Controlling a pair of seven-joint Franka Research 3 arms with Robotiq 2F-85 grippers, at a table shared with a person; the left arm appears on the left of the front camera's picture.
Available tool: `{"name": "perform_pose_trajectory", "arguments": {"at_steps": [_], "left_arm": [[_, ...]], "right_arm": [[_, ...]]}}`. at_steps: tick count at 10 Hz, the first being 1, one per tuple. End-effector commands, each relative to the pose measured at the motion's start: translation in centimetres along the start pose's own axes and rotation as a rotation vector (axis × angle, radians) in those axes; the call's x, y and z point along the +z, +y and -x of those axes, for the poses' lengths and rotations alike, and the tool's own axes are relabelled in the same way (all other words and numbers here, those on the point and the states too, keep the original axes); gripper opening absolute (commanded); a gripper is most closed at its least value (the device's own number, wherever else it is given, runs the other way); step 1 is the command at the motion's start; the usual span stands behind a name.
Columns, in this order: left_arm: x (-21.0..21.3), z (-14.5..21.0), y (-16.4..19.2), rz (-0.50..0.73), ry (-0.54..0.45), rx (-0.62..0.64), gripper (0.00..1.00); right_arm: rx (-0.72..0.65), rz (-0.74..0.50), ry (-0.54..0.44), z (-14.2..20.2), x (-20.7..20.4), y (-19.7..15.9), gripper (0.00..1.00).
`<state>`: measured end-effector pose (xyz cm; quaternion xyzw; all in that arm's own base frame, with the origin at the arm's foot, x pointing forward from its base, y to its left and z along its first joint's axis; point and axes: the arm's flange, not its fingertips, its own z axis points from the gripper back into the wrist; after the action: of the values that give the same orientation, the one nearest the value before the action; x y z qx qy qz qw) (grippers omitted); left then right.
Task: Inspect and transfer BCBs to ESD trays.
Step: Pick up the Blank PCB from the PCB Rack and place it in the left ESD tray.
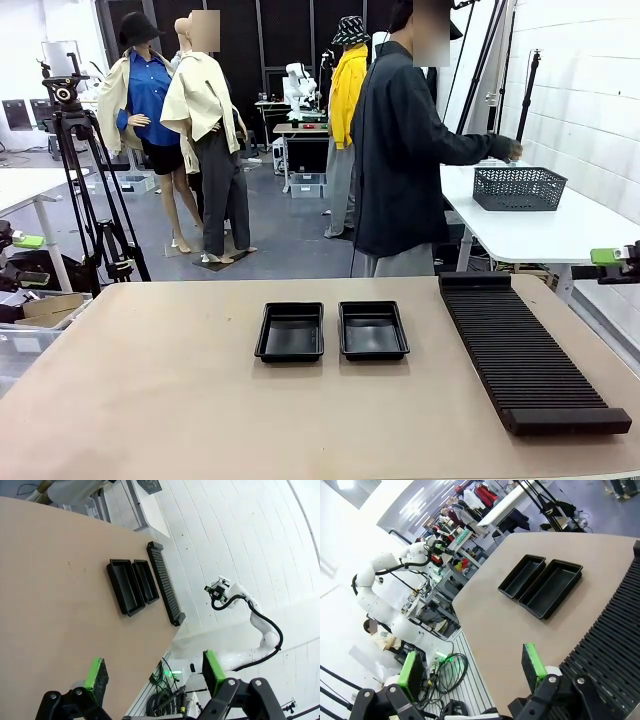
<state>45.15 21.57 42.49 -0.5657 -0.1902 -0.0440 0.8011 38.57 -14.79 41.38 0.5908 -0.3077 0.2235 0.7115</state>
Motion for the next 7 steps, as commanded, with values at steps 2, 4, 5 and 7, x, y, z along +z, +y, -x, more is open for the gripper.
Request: {"name": "perform_pose_trajectory", "arguments": {"at_steps": [2,4,5,7], "left_arm": [[0.05,0.05,-0.06,-0.008,-0.002,0.026,1.0],[0.05,0.05,-0.06,-0.008,-0.002,0.026,1.0],[0.05,0.05,-0.06,-0.008,-0.002,0.026,1.0],[0.05,0.05,-0.06,-0.008,-0.002,0.026,1.0]], "right_arm": [[-0.013,-0.005,0.001,0.13,-0.04,0.05,1.0],[-0.013,-0.005,0.001,0.13,-0.04,0.05,1.0],[-0.013,-0.005,0.001,0.13,-0.04,0.05,1.0],[-0.013,-0.005,0.001,0.13,-0.04,0.05,1.0]]}}
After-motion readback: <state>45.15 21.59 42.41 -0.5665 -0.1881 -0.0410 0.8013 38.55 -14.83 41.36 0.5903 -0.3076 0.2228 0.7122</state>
